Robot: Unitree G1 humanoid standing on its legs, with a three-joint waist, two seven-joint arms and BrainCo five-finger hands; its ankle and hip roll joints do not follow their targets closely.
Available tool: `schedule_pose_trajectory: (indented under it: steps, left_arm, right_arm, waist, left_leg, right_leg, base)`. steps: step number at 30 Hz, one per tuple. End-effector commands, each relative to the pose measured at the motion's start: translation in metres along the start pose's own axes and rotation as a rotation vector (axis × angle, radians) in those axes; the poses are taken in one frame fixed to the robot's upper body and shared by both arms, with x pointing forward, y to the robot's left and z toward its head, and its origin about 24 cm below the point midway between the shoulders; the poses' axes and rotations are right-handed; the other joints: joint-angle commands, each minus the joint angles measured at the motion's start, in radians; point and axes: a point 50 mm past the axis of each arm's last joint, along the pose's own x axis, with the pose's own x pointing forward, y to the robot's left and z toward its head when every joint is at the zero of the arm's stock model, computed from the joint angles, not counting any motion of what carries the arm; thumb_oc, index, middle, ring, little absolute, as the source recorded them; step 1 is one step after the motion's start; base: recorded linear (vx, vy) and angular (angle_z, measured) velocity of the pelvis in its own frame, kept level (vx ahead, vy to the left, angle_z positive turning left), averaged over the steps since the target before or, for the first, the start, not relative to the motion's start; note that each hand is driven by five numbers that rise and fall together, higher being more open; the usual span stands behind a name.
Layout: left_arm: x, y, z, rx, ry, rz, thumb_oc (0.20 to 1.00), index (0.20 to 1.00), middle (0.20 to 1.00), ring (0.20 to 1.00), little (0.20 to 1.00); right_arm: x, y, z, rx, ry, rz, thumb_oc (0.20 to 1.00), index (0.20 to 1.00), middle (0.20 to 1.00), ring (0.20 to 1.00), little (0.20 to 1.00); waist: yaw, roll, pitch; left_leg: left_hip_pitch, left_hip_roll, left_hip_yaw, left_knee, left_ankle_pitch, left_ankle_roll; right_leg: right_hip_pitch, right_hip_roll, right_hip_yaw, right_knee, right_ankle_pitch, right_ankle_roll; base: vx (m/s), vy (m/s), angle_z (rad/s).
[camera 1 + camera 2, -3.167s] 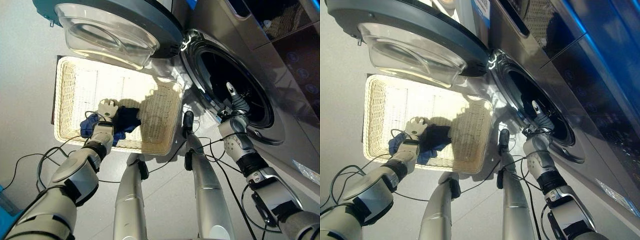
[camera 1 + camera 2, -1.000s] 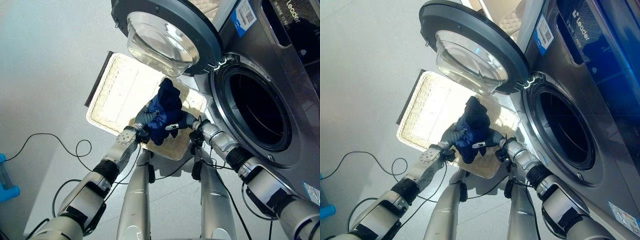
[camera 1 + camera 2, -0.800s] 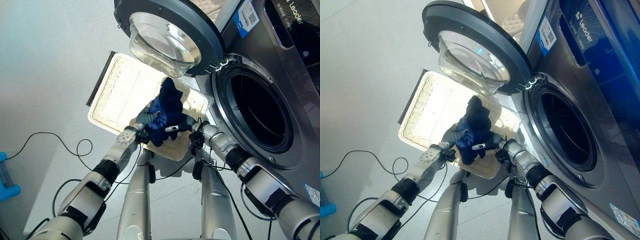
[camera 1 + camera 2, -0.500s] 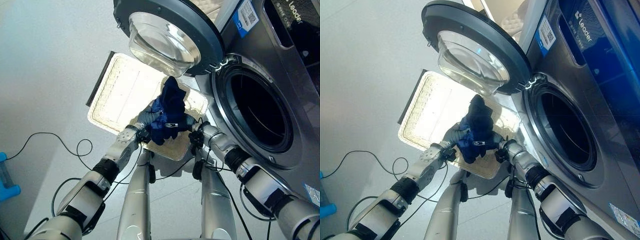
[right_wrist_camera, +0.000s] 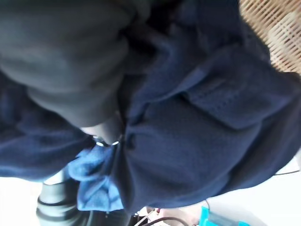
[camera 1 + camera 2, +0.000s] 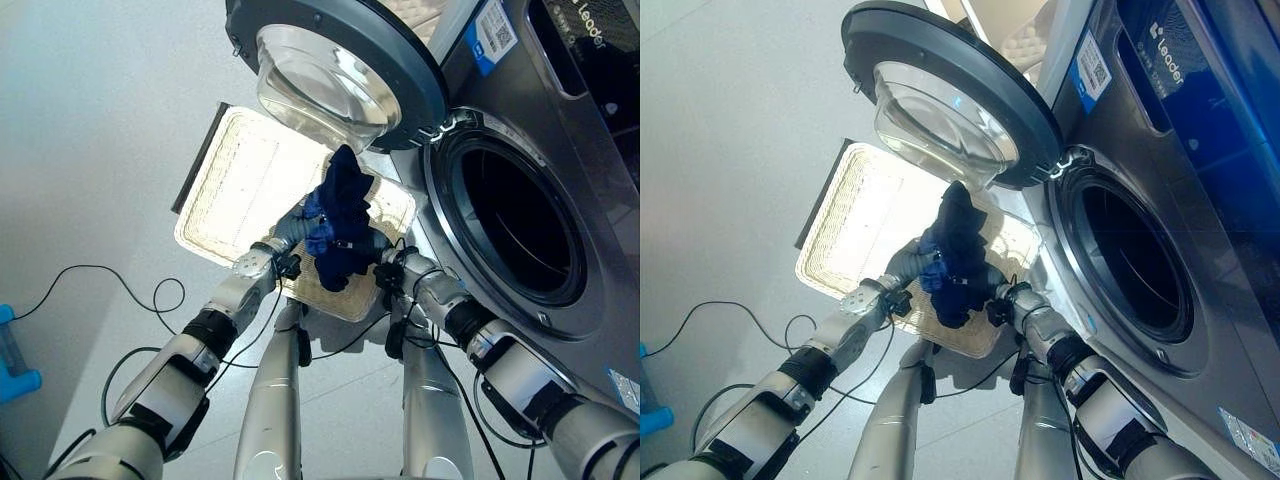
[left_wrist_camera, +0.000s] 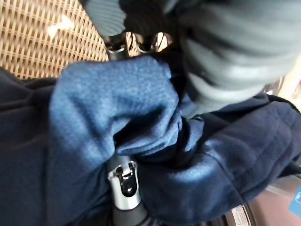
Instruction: Put the clothes into the washing machine.
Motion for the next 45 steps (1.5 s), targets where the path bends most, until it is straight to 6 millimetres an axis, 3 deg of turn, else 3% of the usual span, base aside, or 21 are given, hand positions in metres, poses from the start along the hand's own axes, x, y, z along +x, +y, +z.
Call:
schedule_pose_trajectory:
  steps: [1, 12, 17, 23, 28, 33, 37, 38, 45]
  left_arm:
    - [0.009, -0.046, 0.011, 0.050, -0.068, -0.192, 1.000, 1.000, 1.000, 1.000, 1.000]
    - [0.001, -0.023, 0.003, 0.419, -0.068, -0.053, 1.000, 1.000, 1.000, 1.000, 1.000]
    - [-0.001, -0.022, -0.004, 0.435, -0.077, -0.009, 1.000, 1.000, 1.000, 1.000, 1.000]
    - [-0.003, -0.023, -0.013, 0.339, -0.085, 0.098, 1.000, 1.000, 1.000, 1.000, 1.000]
    - [-0.004, -0.017, -0.010, 0.280, -0.114, 0.184, 1.000, 1.000, 1.000, 1.000, 1.000]
    - [-0.009, 0.002, -0.002, 0.166, -0.164, 0.369, 1.000, 1.000, 1.000, 1.000, 1.000]
    - [-0.013, 0.007, -0.004, 0.139, -0.169, 0.414, 1.000, 1.000, 1.000, 1.000, 1.000]
    - [-0.021, 0.014, -0.005, 0.164, -0.170, 0.426, 1.000, 1.000, 1.000, 1.000, 1.000]
    - [-0.027, 0.020, 0.000, 0.193, -0.161, 0.417, 1.000, 1.000, 1.000, 1.000, 1.000]
  right_arm:
    - [0.005, -0.005, 0.033, 0.119, -0.182, -0.048, 0.200, 0.200, 0.200, 0.200, 0.200]
    - [-0.028, -0.052, 0.006, 0.435, -0.339, -0.368, 0.200, 0.200, 0.200, 0.200, 0.200]
    - [-0.049, -0.073, -0.016, 0.580, -0.398, -0.557, 0.200, 0.200, 0.200, 0.200, 0.200]
    - [-0.081, -0.103, -0.037, 0.841, -0.534, -0.829, 0.200, 0.200, 0.200, 0.200, 0.200]
    - [-0.094, -0.121, -0.027, 0.923, -0.640, -0.924, 0.200, 0.200, 0.200, 0.200, 0.200]
    - [-0.112, -0.149, 0.003, 0.941, -0.769, -1.048, 0.200, 0.200, 0.200, 0.200, 0.200]
    - [-0.120, -0.158, 0.015, 0.948, -0.822, -1.082, 0.200, 0.200, 0.200, 0.200, 0.200]
    - [-0.132, -0.168, 0.030, 0.964, -0.909, -1.104, 0.200, 0.200, 0.200, 0.200, 0.200]
    - [-0.146, -0.183, 0.062, 1.145, -1.159, -1.004, 0.200, 0.200, 0.200, 0.200, 0.200]
  waist:
    - [0.012, 0.063, -0.016]
    - [-0.023, 0.067, -0.016]
    - [-0.041, 0.080, -0.016]
    - [-0.062, 0.121, -0.016]
    - [-0.055, 0.136, -0.016]
    - [-0.026, 0.131, -0.016]
    - [-0.013, 0.125, -0.016]
    - [0.002, 0.116, -0.016]
    - [0.019, 0.102, -0.016]
  left_leg:
    - [-0.033, -0.064, 0.069, 0.039, -0.048, -0.002]
    - [-0.013, -0.051, 0.100, 0.019, -0.048, -0.010]
    - [-0.005, -0.043, 0.124, 0.006, -0.048, -0.012]
    - [0.019, -0.045, 0.152, -0.012, -0.047, -0.016]
    - [0.026, -0.051, 0.150, -0.010, -0.052, -0.014]
    - [0.005, -0.058, 0.124, 0.003, -0.052, -0.010]
    - [-0.007, -0.061, 0.110, 0.009, -0.056, -0.009]
    - [-0.018, -0.064, 0.094, 0.011, -0.060, -0.005]
    - [-0.035, -0.059, 0.083, 0.010, -0.064, -0.002]
  right_leg:
    - [-0.001, 0.027, -0.016, 0.055, -0.059, 0.082]
    - [0.007, 0.047, 0.005, 0.042, -0.064, 0.088]
    - [0.005, 0.057, 0.021, 0.036, -0.069, 0.088]
    - [0.013, 0.067, 0.047, 0.028, -0.081, 0.087]
    - [0.021, 0.060, 0.043, 0.033, -0.086, 0.087]
    - [0.012, 0.042, 0.018, 0.045, -0.077, 0.089]
    - [0.006, 0.035, 0.007, 0.050, -0.075, 0.090]
    - [-0.001, 0.029, -0.007, 0.057, -0.071, 0.092]
    - [-0.019, 0.019, -0.027, 0.069, -0.064, 0.098]
  base:
    - [0.00, 0.000, 0.00]
    - [0.00, 0.042, -0.08]
    - [0.00, 0.098, -0.18]
    - [0.01, 0.124, -0.21]
    - [0.00, 0.018, -0.05]
    - [-0.01, -0.071, 0.04]
    - [-0.01, -0.108, 0.13]
    - [-0.01, -0.141, 0.11]
    - [-0.01, -0.072, 0.17]
